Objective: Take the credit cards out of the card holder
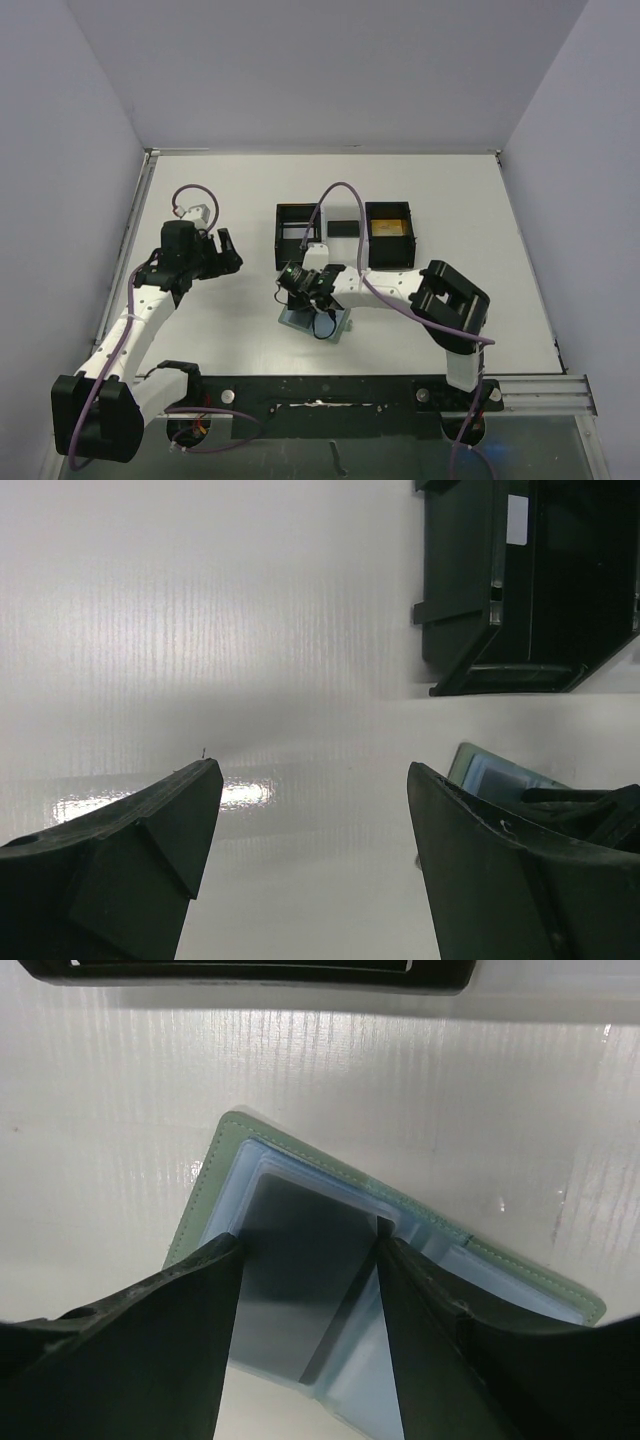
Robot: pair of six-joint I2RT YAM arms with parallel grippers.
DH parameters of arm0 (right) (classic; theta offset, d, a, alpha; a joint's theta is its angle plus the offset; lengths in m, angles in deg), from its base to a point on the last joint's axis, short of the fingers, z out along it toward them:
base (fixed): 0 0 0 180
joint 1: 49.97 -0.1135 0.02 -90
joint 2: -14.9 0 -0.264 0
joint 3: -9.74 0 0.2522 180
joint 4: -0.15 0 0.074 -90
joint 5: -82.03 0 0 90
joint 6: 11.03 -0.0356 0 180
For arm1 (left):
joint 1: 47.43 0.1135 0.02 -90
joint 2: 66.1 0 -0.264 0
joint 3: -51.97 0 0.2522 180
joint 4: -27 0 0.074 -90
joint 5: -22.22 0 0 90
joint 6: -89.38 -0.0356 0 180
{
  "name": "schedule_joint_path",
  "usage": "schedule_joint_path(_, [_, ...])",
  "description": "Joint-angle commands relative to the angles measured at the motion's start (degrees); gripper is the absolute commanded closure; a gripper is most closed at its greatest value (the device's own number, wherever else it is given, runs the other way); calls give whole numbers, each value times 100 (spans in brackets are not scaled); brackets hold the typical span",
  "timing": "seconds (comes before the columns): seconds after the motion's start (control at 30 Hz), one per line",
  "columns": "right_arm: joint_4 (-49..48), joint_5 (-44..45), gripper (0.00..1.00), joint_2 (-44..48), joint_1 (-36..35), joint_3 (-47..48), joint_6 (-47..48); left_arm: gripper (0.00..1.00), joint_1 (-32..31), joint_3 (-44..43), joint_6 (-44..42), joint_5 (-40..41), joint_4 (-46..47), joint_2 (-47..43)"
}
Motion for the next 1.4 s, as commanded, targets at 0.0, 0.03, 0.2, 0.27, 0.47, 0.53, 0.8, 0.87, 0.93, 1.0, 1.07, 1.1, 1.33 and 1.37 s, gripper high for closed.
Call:
schedule_joint_path(0.0, [129,137,47,-162,-43,-360,675,26,-9,-25,344,-405,204,-180])
schedule_joint_path(0.03, [-60,48,49,-26,-45,-488,889,26,-42,74,536,-626,258,-241])
schedule_joint_path(0.2, [-1248,-425,57,614,-47,-1344,1953,31,-426,1163,1780,-1765,1484,-850])
schedule_joint_path(0.27, [-1680,-657,58,798,-37,-1790,2361,32,-859,1384,2027,-1314,1482,-1154])
schedule_joint_path(0.47, [-1694,-660,45,922,59,-1965,2289,31,-1600,1508,2363,126,841,-1870])
schedule_joint_path(0.53, [-1561,-629,44,851,41,-1825,2412,31,-1598,1500,2452,490,729,-2036])
schedule_joint_path(0.8, [-2519,-1269,43,1845,991,-3016,4815,31,-1607,1406,2338,398,789,-1919])
schedule_joint_path(0.87, [-2471,-1584,41,2095,1063,-2956,4920,31,-1605,1493,2304,441,841,-1920])
schedule_joint_path(0.93, [-2136,-1534,39,2230,979,-2598,4775,31,-1598,1547,2329,437,907,-1914])
schedule_joint_path(1.0, [-1784,-1117,38,2291,813,-2219,4263,31,-1598,1527,2370,510,911,-1903])
schedule_joint_path(1.07, [-1568,-589,36,2290,506,-1886,3747,31,-1598,1516,2391,570,964,-1900])
schedule_joint_path(1.1, [-1466,-257,33,2243,306,-1747,3472,31,-1594,1476,2384,648,895,-1887])
schedule_joint_path(1.33, [190,1234,18,1157,-312,-693,-180,26,-1581,1266,2393,1195,389,-2008])
schedule_joint_path(1.37, [237,1346,16,1021,-453,-613,-431,25,-1576,1263,2410,1266,370,-2044])
